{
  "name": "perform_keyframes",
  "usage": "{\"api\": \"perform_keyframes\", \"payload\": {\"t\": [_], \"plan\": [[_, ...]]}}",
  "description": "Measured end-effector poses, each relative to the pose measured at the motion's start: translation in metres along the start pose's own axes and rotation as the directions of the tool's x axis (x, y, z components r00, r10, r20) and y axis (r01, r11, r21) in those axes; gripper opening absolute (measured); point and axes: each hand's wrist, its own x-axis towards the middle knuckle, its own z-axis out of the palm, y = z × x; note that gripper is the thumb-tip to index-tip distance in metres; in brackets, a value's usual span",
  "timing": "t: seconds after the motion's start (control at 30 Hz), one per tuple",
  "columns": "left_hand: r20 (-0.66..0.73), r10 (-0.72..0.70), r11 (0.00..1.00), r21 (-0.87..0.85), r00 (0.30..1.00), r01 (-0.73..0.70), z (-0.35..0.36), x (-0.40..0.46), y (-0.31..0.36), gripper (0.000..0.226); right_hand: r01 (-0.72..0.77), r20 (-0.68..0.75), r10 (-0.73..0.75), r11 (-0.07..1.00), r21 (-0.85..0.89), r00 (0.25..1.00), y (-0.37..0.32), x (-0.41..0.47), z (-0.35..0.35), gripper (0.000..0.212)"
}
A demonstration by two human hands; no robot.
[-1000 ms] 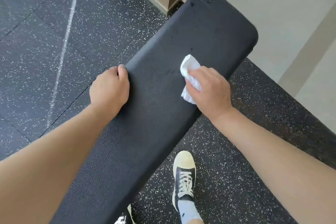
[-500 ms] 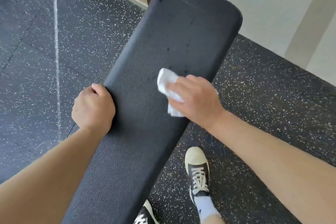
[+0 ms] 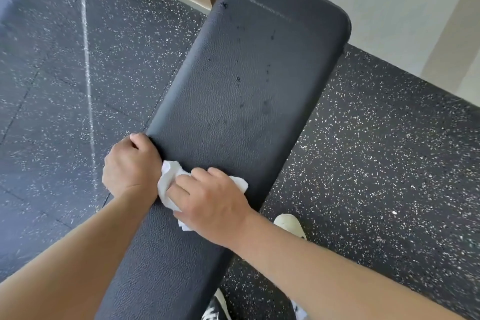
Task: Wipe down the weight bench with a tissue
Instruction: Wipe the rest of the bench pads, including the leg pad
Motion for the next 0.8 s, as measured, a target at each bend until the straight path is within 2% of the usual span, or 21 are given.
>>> {"api": "perform_keyframes", "payload": {"t": [0.07, 0.13, 0.27, 0.37, 0.43, 0.6, 0.67, 0.73, 0.8], "plan": [[-0.013, -0.005, 1.000, -0.004, 1.000, 0.005, 0.001, 0.000, -0.001, 0.048, 0.035, -0.005, -0.036, 0.998, -0.058, 0.999, 0.023, -0.004, -0.012, 0.013], [-0.013, -0.010, 1.000, -0.015, 1.000, 0.010, 0.001, -0.001, -0.001, 0.047, -0.009, -0.074, 0.000, 0.993, -0.115, 0.997, 0.061, -0.012, -0.031, 0.012], [-0.013, -0.011, 1.000, -0.010, 1.000, 0.010, 0.002, 0.001, -0.003, 0.050, -0.325, -0.293, 0.276, 0.936, -0.133, 0.915, 0.144, -0.024, -0.072, 0.012], [0.000, 0.010, 1.000, -0.014, 1.000, -0.010, 0.003, 0.002, -0.005, 0.052, -0.450, -0.334, 0.396, 0.887, -0.101, 0.855, 0.139, -0.020, -0.070, 0.015], [0.013, 0.014, 1.000, -0.016, 1.000, -0.014, 0.003, 0.002, -0.006, 0.051, -0.409, -0.343, 0.361, 0.910, -0.074, 0.867, 0.108, -0.001, -0.052, 0.015], [0.047, 0.023, 0.999, -0.026, 0.999, -0.021, 0.003, 0.004, -0.007, 0.048, -0.325, -0.214, 0.318, 0.946, 0.004, 0.924, 0.038, 0.090, -0.008, 0.014], [0.054, 0.021, 0.999, -0.031, 0.998, -0.019, 0.004, 0.005, -0.007, 0.048, -0.316, -0.115, 0.308, 0.946, -0.068, 0.945, 0.027, 0.117, 0.002, 0.006], [0.058, 0.016, 1.000, -0.024, 0.998, -0.014, 0.003, 0.005, -0.007, 0.048, -0.270, -0.074, 0.265, 0.960, -0.073, 0.961, 0.029, 0.122, 0.004, 0.005], [0.061, 0.022, 1.000, -0.021, 0.998, -0.020, 0.003, 0.004, -0.007, 0.046, -0.172, -0.143, 0.163, 0.984, -0.052, 0.976, 0.042, 0.099, -0.005, 0.008]]}}
